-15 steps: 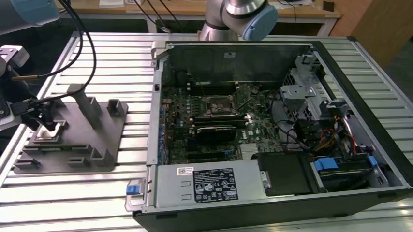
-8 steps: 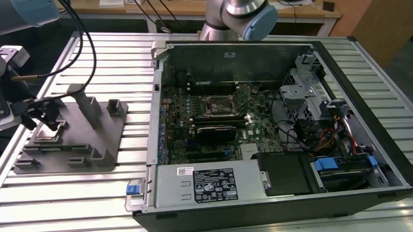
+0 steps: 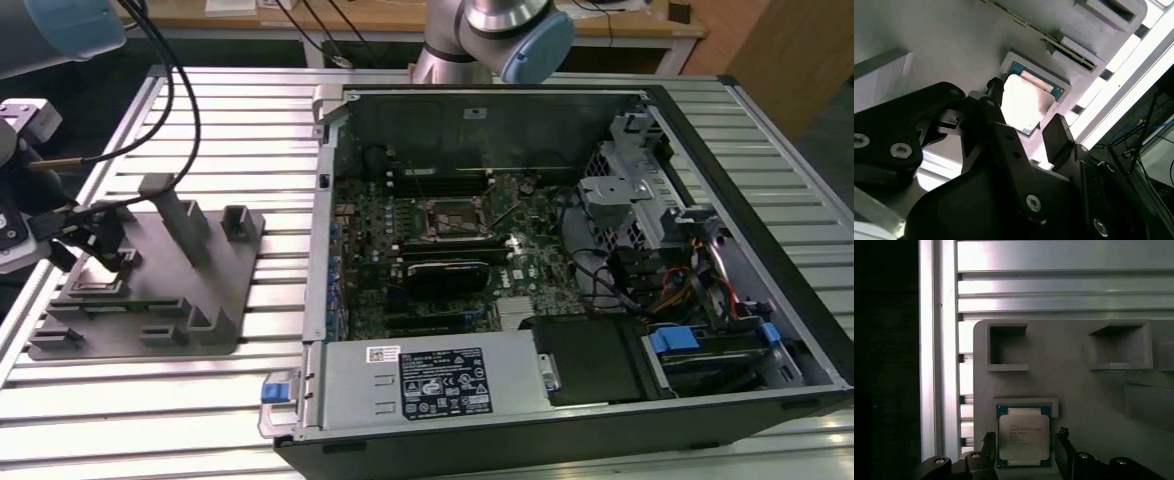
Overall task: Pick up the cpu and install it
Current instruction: 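Pick up the cpu and move it towards the insertion slot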
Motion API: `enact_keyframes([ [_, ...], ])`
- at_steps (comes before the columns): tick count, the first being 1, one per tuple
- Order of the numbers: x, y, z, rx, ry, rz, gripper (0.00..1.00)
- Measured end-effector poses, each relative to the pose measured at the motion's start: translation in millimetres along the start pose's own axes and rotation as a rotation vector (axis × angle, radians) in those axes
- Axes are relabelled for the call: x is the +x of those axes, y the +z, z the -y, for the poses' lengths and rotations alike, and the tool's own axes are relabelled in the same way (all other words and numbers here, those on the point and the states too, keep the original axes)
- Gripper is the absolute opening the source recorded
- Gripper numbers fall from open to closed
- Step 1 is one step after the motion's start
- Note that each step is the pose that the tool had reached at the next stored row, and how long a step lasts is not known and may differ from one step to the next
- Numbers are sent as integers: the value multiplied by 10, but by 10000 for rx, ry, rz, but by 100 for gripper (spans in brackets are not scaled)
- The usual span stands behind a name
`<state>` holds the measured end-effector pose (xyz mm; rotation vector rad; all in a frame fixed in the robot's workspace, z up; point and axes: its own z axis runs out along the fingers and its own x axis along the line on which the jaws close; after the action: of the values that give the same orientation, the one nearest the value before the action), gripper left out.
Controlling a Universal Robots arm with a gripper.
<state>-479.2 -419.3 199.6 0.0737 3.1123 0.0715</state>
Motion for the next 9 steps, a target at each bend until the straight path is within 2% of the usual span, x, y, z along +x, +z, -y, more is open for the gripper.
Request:
enact_keyframes([
  [9,2,59,-1,0,0,1,59],
])
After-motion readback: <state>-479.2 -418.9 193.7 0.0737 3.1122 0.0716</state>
